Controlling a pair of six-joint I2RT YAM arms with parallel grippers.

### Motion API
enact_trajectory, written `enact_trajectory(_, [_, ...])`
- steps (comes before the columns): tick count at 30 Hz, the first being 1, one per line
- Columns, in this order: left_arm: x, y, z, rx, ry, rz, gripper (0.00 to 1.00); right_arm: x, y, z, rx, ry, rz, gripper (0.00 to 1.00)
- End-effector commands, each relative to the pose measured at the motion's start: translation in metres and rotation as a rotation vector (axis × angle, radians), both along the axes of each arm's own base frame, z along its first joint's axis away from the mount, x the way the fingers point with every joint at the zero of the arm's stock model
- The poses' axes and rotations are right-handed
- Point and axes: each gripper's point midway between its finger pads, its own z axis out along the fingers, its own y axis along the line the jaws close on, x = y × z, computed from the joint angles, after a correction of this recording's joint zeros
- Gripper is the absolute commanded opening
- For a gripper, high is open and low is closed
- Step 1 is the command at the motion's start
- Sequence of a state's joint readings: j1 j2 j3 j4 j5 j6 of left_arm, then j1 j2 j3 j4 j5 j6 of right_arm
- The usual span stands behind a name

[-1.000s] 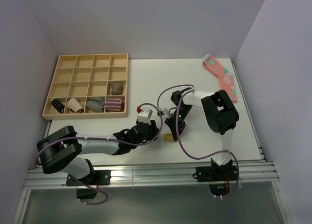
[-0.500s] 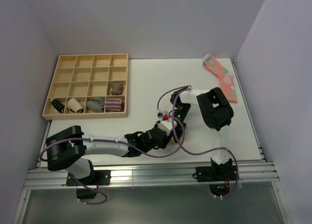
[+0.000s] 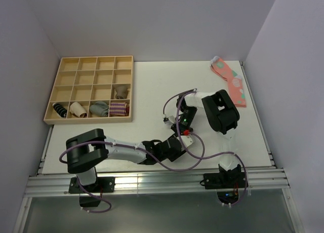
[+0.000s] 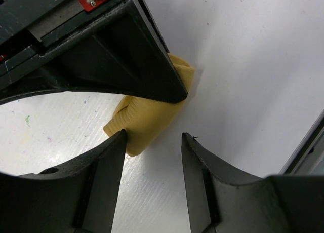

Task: Roll the socks
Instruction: Adjust the sock at the center of the board.

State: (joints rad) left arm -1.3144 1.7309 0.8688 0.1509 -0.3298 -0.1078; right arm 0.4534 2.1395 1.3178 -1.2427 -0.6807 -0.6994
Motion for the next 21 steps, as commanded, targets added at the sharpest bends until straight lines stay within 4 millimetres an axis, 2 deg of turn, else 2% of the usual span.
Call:
enact_trajectory(1, [0.002,-0.008,0.004,0.015,-0.038,-0.030,0.54,0.013,-0.016,-0.026,-0.073,-0.076,0.075,0.07])
enact_trajectory(4, [0.001,-0.008,0.003,0.033,-0.057,-0.039,0.57,0.013,-0.016,-0.026,-0.074,-0.073,0.076,0.08])
enact_trajectory(18, [0.006,-0.014,-0.011,0.093,-0.109,-0.076,0.56,0.013,-0.018,-0.025,-0.085,-0.058,0.088,0.08])
enact_trajectory(21, [0.009,-0.013,-0.020,0.125,-0.125,-0.080,0.56,0.012,-0.019,-0.024,-0.086,-0.055,0.092,0.08])
